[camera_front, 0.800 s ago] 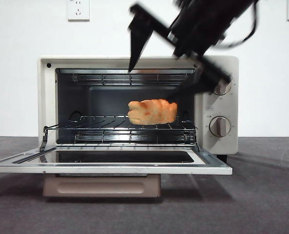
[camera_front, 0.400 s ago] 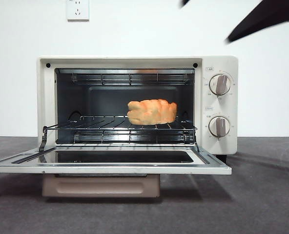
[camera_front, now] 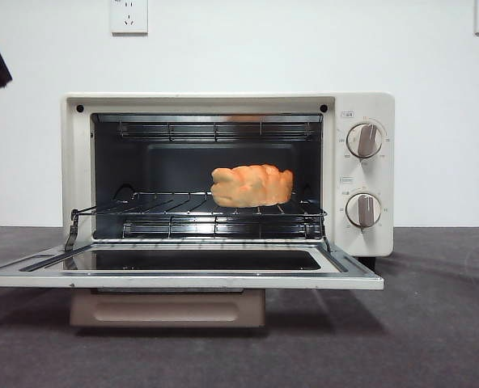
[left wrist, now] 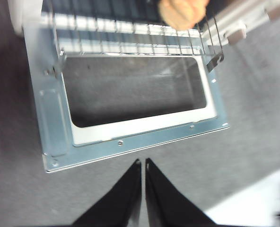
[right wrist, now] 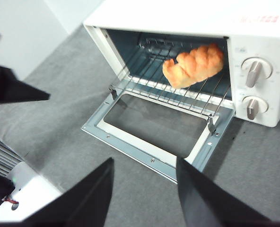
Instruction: The left arm flap open the oven, the right arm pick bread and place it into oven, the left arm flap close the oven
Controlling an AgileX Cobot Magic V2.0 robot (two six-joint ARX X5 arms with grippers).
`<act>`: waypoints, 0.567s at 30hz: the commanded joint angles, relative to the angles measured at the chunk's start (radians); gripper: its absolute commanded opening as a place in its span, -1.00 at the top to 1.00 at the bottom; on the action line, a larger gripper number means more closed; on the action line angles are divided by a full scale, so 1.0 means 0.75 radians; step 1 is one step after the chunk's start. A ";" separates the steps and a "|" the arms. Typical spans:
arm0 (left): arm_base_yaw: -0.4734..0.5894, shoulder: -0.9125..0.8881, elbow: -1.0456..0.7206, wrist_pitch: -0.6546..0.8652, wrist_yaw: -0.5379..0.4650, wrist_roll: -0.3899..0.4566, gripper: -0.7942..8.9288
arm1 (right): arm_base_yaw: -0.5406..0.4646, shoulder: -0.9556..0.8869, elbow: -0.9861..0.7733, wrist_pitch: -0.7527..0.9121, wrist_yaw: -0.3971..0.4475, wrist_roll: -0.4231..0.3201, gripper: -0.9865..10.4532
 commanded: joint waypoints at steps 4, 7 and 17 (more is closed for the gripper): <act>0.182 0.151 0.002 0.004 0.170 0.083 0.81 | 0.014 -0.085 0.020 -0.084 0.001 -0.035 0.59; 0.212 0.224 -0.040 -0.003 0.180 0.103 0.81 | 0.014 -0.097 0.020 -0.100 -0.002 -0.035 0.61; 0.360 0.291 -0.358 0.191 0.301 0.024 0.81 | 0.014 -0.097 0.020 -0.104 -0.003 -0.044 0.65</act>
